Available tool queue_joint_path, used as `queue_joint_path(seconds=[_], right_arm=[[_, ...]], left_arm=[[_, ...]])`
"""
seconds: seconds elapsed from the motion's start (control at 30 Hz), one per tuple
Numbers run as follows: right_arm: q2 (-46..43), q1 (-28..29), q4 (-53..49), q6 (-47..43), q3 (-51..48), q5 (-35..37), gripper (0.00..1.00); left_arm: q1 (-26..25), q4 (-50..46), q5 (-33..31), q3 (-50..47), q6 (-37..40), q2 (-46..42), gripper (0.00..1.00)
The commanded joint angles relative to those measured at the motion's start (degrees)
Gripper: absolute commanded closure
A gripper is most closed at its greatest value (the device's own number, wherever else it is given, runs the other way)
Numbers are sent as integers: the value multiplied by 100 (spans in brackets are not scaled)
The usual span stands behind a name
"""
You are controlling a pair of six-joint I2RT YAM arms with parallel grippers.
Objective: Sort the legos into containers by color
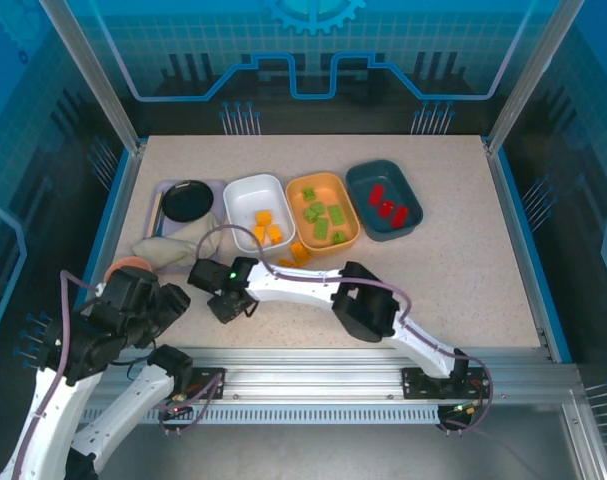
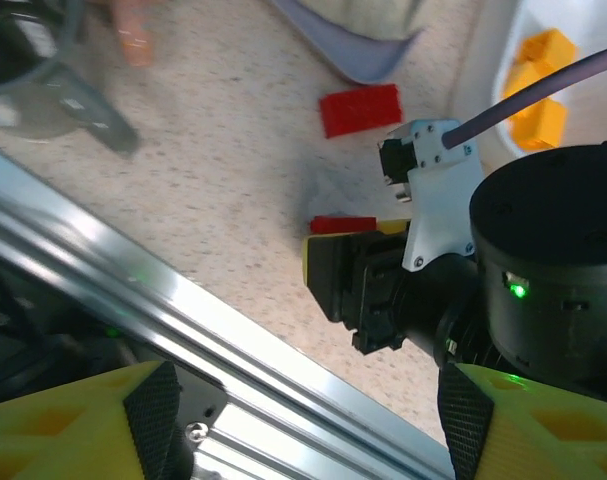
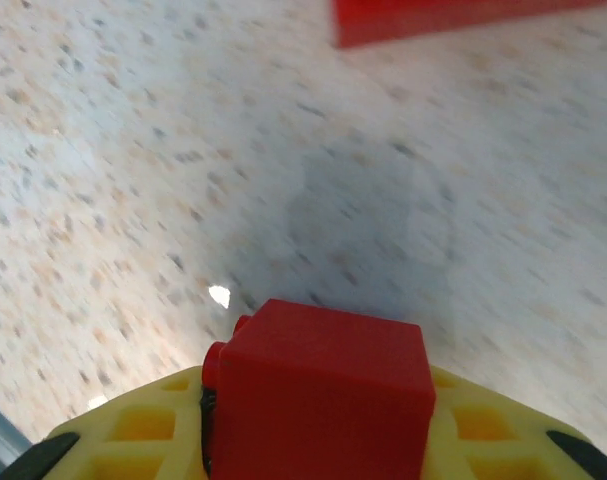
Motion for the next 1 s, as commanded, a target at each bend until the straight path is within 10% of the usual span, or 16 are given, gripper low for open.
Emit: queue_joint_path(seconds=[0.0, 0.37, 0.97], right_arm=[[-1558, -492, -46, 141, -659, 541, 74], [-3319, -3639, 37, -27, -2251, 205, 72], [320, -5653, -814, -565, 1492, -646, 71]], left_arm=[[-8, 1005, 837, -239, 540, 214, 28], [-365, 4103, 1511, -621, 720, 1987, 29], [-897, 4886, 1122, 440, 560, 4336, 30]])
